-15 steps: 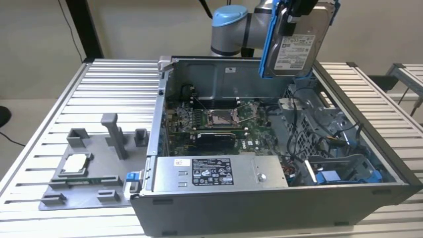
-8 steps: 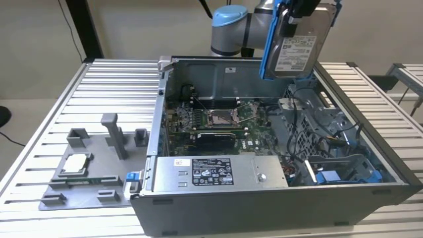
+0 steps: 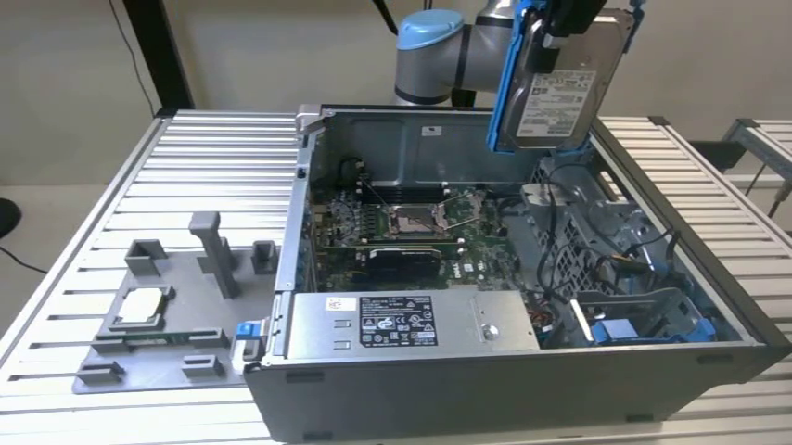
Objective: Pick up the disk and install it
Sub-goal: 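Pick up the disk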
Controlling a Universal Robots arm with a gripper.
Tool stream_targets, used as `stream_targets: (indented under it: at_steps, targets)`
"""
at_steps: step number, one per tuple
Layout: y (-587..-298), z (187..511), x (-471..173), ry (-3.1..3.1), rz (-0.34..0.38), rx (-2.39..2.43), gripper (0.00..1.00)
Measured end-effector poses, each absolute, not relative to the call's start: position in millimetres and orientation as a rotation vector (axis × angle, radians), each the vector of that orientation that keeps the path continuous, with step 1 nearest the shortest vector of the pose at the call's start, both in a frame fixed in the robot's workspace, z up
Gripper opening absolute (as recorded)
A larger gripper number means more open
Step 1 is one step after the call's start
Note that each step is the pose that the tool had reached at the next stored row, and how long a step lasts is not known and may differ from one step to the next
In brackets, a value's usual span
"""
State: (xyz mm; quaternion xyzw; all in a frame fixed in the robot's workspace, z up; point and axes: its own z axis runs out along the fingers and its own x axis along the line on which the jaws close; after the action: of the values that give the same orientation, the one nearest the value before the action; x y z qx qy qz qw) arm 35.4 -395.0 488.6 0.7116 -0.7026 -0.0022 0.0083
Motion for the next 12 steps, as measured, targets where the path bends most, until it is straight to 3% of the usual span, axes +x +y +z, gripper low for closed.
stream_targets:
  at_steps: [12]
  targets:
    - [-396.4,498.9,35.4,-2.193,-0.007,2.227,0.00]
